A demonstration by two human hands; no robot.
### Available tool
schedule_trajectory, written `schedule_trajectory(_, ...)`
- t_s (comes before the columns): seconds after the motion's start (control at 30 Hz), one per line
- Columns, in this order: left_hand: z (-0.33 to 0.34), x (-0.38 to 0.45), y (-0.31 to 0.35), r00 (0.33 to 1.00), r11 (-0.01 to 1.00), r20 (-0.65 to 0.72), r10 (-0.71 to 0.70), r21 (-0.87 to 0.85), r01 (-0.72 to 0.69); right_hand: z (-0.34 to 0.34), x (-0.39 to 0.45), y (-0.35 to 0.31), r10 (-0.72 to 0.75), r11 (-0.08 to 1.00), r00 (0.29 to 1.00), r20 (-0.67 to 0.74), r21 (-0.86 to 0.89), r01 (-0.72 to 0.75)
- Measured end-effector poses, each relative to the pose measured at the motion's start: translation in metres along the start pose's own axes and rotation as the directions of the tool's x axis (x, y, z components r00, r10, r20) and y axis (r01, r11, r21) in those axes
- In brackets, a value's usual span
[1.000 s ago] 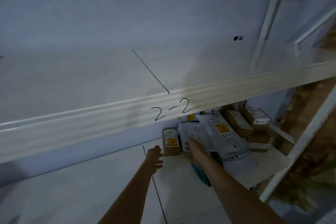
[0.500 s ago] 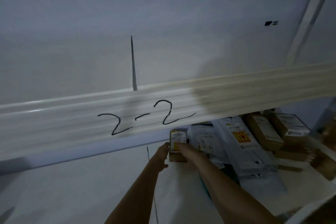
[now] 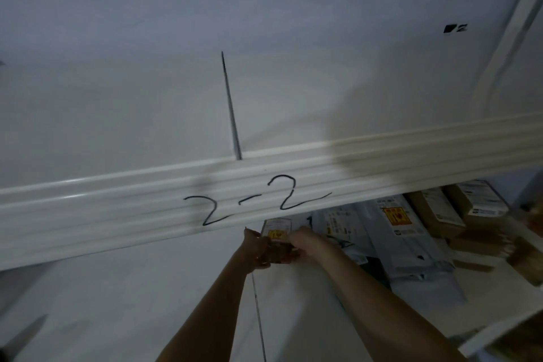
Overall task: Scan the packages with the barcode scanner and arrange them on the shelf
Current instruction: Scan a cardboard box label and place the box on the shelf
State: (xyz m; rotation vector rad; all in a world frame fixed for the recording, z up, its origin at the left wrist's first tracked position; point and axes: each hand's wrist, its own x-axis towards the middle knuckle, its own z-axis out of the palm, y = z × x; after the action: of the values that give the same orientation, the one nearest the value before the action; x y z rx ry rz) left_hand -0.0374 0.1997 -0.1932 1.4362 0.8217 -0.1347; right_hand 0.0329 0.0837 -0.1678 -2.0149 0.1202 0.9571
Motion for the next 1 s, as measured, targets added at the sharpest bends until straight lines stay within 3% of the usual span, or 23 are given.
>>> schedule_trajectory(0.1,-0.017,-0.008,-0.011,0.998,0.994,0.056,-0.01,-0.105,0.016,0.005,-0.011,0.014,0.02,0.987,0.999,0.029,0.159,-0.024)
schedule_trajectory(0.27,-0.046,-0.032,-0.03,0.956,0.953,0.287,-0.053,-0.271,0.134,0.007,-0.034,0.05,-0.102,0.946,0.994,0.047,0.313,0.083)
schedule_trajectory(0.33,-0.054,-0.043,-0.037,0.936,0.956,0.349,-0.037,-0.262,0.135,0.009,-0.043,0.061,-0.113,0.926,0.991,0.072,0.369,0.078)
schedule_trajectory(0.5,-0.062,-0.085,-0.047,0.908,0.985,0.418,0.031,-0.169,0.044,0.025,-0.079,0.081,-0.171,0.942,0.974,0.151,0.315,0.116)
schedule_trajectory(0.7,-0.071,-0.151,-0.064,0.938,0.985,0.327,0.113,-0.158,-0.063,0.044,-0.132,0.096,-0.343,0.863,0.93,0.132,0.434,0.257)
schedule_trajectory(0.83,-0.083,-0.196,-0.088,0.968,0.974,0.209,0.142,-0.205,-0.098,0.063,-0.166,0.116,-0.396,0.834,0.898,0.192,0.484,0.264)
schedule_trajectory(1.0,-0.114,-0.244,-0.116,0.985,0.986,0.118,0.122,-0.129,-0.107,0.098,-0.198,0.132,-0.4,0.837,0.885,0.239,0.488,0.247)
